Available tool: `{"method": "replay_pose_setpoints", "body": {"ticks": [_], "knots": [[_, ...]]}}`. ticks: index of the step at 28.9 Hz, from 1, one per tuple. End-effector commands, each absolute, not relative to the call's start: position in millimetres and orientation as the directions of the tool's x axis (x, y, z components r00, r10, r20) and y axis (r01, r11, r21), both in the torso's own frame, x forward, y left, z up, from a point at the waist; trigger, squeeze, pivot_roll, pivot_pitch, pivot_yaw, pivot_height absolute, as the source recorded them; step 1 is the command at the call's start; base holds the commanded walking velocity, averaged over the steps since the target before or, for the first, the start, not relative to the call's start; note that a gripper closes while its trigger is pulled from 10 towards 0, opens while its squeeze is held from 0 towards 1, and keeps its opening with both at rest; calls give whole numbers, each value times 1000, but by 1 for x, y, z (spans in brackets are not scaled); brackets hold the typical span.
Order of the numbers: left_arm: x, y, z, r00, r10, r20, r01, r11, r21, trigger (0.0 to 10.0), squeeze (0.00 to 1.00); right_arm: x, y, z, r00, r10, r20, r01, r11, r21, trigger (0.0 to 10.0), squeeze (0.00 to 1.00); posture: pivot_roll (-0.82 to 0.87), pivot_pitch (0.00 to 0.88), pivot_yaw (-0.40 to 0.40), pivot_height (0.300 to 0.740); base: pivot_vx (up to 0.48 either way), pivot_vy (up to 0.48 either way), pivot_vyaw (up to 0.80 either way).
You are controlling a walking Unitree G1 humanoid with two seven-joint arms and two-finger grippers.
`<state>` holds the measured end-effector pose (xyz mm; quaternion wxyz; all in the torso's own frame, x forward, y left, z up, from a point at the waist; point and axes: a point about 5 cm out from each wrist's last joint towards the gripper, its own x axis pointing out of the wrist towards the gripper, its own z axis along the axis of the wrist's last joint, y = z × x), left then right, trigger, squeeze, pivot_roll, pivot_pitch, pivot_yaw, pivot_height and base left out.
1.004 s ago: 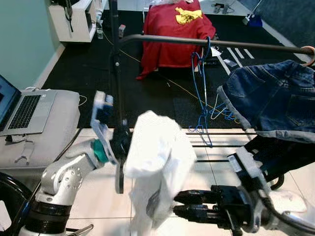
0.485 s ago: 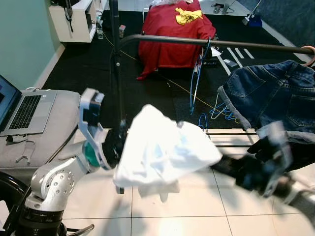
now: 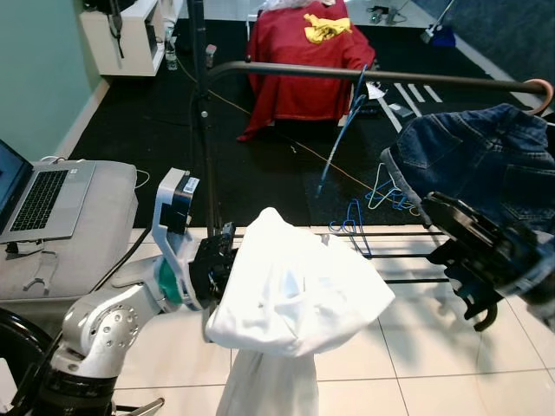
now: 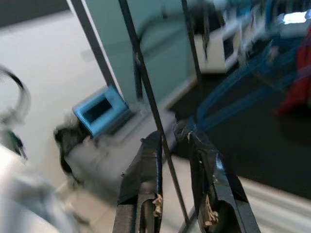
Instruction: Hang hanger
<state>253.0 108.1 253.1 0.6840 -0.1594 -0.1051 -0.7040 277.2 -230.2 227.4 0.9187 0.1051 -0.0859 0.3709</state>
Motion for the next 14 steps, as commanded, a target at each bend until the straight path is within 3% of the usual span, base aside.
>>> {"method": "replay_pose_setpoints", "body": {"ticks": [1,6,7,9,10,11,12,13,14], "knots": [[241,105,267,-105,-910,402,992,-124,-21,10000,0,280,-217,209,688,711,148,-726,678,116,10000,0,-157,117,18,740,0,0,0],[232,101,276,-181,-899,399,982,-190,19,10000,0,281,-195,201,599,793,116,-800,584,137,10000,0,-151,117,15,740,0,0,0],[230,97,280,-216,-892,397,975,-220,36,10000,0,277,-184,195,518,851,81,-850,503,154,10000,0,-145,115,11,740,0,0,0],[230,97,280,-216,-892,397,975,-220,36,10000,0,277,-184,195,518,851,81,-850,503,154,10000,0,-145,115,11,740,0,0,0],[229,93,282,-243,-886,395,969,-243,50,10000,0,273,-174,187,441,896,44,-887,428,174,10000,0,-146,114,10,740,0,0,0],[229,93,282,-243,-886,395,969,-243,50,10000,0,273,-174,187,441,896,44,-887,428,174,10000,0,-146,114,10,740,0,0,0],[230,89,281,-252,-884,393,966,-252,52,10000,0,268,-165,182,363,931,27,-915,351,197,10000,0,-150,115,10,740,0,0,0],[230,89,281,-252,-884,393,966,-252,52,10000,0,268,-165,182,363,931,27,-915,351,197,10000,0,-150,115,10,740,0,0,0],[232,85,278,-252,-886,389,966,-252,51,10000,0,262,-156,183,292,956,39,-935,277,223,10000,0,-152,115,8,740,0,0,0]]}}
